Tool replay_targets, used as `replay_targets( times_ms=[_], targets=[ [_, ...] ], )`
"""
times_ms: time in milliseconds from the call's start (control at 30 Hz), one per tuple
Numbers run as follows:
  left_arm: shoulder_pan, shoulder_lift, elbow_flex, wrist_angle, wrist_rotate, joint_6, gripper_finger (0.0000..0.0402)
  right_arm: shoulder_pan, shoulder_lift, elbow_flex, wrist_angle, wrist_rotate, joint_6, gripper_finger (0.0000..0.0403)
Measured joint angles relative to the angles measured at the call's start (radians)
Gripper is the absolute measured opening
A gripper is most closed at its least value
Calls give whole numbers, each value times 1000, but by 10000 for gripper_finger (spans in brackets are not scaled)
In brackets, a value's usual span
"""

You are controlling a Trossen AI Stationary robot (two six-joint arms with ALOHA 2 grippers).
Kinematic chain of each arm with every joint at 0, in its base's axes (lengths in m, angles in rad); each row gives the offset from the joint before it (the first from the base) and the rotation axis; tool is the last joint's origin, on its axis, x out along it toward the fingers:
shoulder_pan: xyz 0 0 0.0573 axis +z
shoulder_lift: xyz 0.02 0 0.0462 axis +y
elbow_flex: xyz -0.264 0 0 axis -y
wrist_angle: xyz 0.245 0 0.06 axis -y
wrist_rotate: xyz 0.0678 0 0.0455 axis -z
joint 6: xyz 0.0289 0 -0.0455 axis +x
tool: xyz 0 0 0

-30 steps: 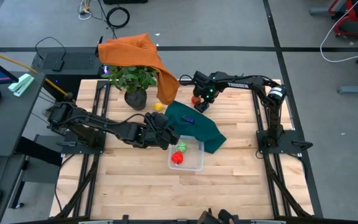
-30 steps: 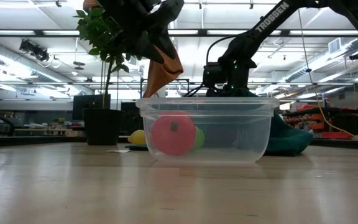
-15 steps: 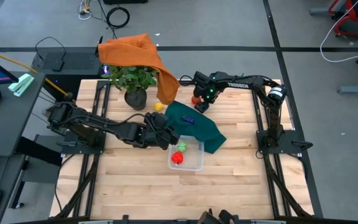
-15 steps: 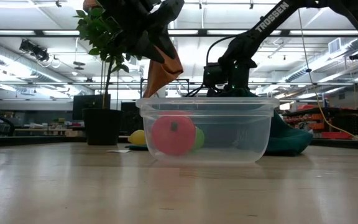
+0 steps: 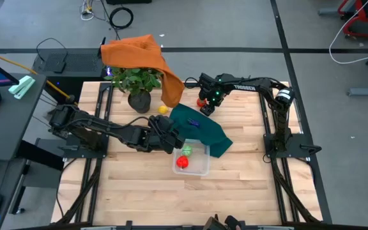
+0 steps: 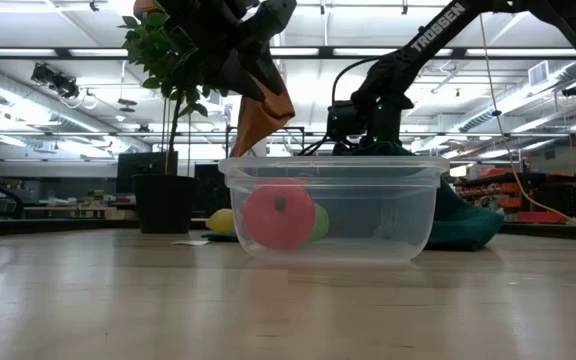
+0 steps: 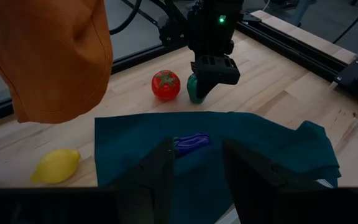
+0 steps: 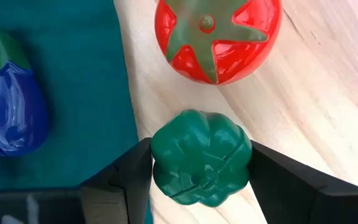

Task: Pick and placing Produce into tupperware
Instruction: Put the bell pepper into the transparent basket

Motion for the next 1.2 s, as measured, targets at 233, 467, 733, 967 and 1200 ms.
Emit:
replay_targets(
  times_ms=[233, 467, 733, 967, 1200],
  targets=[
    [0, 0, 0, 0, 0, 0, 146, 0, -2, 0, -2, 0, 1, 203],
    [0, 0, 0, 0, 0, 2, 135, 0, -24, 0, -21, 1, 2, 203],
    [0, 0, 0, 0, 0, 0, 143, 17, -91, 0, -45, -4, 5, 203],
    [0, 0, 0, 0, 0, 1, 137, 72, -214, 0, -103, -13, 5, 203],
    [0, 0, 0, 0, 0, 1, 140, 171, -354, 0, -203, -23, 5, 203]
  ],
)
